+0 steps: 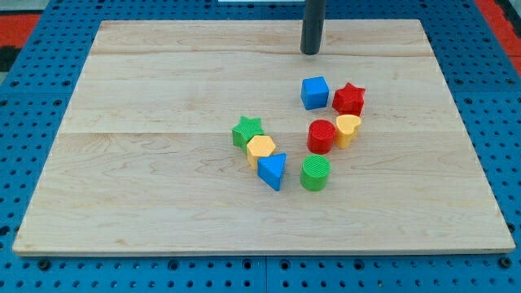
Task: Move the blue cube closer to the green star
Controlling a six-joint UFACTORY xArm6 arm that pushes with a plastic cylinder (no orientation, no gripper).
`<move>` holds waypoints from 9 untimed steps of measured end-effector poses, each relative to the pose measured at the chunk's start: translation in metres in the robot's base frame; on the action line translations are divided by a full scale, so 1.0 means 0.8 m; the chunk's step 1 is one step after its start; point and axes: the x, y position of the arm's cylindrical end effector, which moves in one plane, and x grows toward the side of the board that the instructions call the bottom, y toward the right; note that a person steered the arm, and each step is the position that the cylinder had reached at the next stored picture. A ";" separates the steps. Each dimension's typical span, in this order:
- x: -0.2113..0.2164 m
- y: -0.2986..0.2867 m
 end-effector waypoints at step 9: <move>0.133 -0.080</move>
